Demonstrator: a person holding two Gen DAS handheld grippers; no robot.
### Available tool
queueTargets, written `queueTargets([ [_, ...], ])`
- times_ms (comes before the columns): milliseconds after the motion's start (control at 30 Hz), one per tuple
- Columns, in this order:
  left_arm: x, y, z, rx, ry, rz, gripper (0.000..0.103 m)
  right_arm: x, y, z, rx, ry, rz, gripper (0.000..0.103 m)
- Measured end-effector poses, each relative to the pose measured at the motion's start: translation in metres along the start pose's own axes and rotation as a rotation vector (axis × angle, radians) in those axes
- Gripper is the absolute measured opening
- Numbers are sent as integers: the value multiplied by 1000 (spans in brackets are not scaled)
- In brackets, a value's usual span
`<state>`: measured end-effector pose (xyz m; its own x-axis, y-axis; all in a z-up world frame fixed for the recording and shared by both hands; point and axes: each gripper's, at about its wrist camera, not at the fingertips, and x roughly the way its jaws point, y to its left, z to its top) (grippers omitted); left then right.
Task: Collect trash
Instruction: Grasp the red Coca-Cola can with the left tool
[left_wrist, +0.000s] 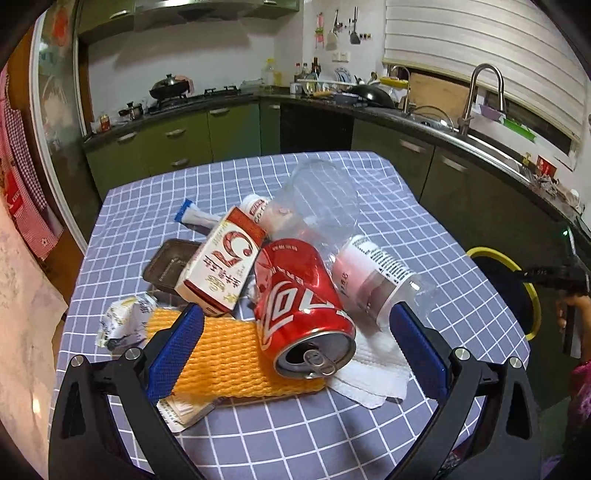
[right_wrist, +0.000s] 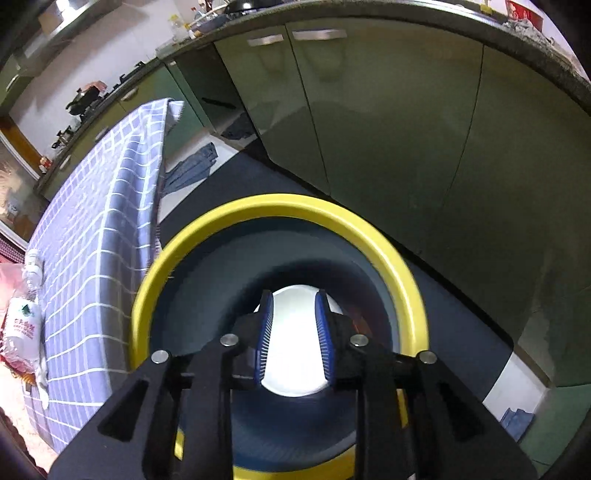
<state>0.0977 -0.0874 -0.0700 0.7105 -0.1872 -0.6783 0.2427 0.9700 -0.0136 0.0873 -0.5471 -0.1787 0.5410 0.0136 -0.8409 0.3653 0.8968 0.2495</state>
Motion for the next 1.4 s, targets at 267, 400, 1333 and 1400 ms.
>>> queueTargets([
  [267,32,2,2,-1,52,16,99,-18,24,-11,-42,-12,65,30],
  [400,42,-1,-1,21,63,29,99,-23,35,-13,-64,-16,91,31],
  [1333,51,-9,-17,80,71,37,73,-28,51,-13,-99,-22,135,32],
  [1400,43,-9,-15,80,53,37,73,-28,51,-12,-100,-23,139,32],
])
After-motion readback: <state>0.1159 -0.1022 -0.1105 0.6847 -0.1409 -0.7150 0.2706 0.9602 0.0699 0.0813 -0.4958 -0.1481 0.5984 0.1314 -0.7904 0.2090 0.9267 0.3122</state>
